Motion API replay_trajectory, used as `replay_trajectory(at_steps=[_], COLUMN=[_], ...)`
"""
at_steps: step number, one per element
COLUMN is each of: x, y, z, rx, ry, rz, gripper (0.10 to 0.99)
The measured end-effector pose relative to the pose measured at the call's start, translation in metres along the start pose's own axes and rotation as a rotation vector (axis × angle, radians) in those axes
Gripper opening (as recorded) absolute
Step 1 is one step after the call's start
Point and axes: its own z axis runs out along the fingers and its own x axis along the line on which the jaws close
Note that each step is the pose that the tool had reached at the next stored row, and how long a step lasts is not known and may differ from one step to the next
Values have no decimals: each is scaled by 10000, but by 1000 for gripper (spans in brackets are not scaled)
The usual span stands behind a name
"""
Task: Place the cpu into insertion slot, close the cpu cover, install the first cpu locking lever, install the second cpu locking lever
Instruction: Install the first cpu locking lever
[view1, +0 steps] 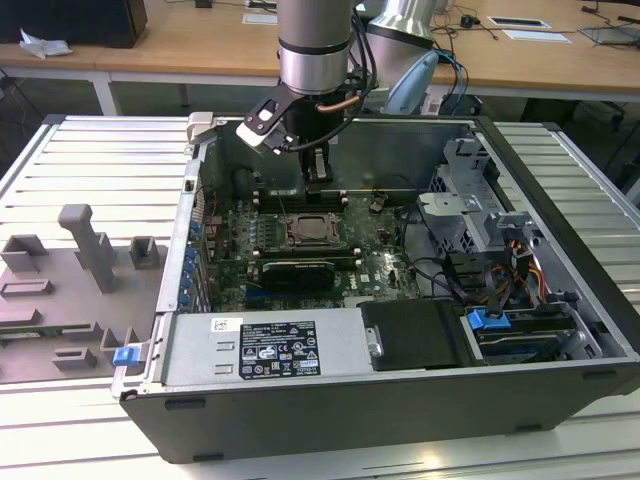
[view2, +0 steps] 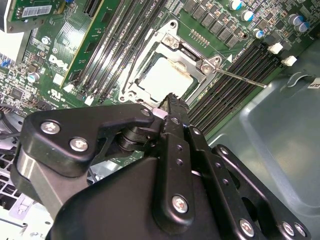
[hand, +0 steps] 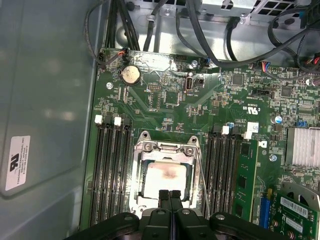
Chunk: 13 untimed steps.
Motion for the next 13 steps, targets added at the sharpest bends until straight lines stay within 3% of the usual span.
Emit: replay_trajectory(at_steps=[13], x=[0], y=[2], z=[-28], rx=[0], ry=[1], rz=[-27], gripper=[106])
